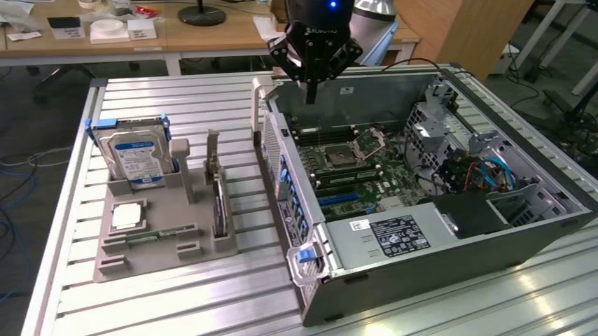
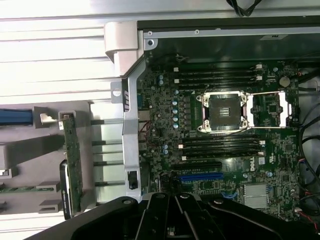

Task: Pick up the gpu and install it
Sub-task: 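Reach for the gpu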

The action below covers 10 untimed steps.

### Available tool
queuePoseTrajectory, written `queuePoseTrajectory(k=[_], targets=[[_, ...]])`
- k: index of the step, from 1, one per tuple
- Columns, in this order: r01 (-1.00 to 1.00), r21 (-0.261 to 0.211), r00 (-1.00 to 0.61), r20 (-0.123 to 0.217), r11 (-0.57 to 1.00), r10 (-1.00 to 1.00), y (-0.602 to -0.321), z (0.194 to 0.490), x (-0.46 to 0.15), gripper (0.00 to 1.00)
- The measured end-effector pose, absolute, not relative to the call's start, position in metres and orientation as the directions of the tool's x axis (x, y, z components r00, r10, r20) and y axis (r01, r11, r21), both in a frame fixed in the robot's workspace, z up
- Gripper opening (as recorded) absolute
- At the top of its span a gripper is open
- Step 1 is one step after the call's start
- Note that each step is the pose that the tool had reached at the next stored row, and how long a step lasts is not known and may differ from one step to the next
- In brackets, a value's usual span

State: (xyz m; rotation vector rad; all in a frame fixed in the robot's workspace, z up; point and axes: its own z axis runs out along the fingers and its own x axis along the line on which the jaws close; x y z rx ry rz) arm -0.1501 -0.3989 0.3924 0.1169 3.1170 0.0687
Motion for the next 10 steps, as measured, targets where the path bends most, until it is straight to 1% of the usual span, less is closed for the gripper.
queuePoseTrajectory(k=[10], targets=[[0.074, 0.045, -0.997, -0.019, 0.996, 0.075, -0.3989, 0.3920, -0.1564, 0.11]])
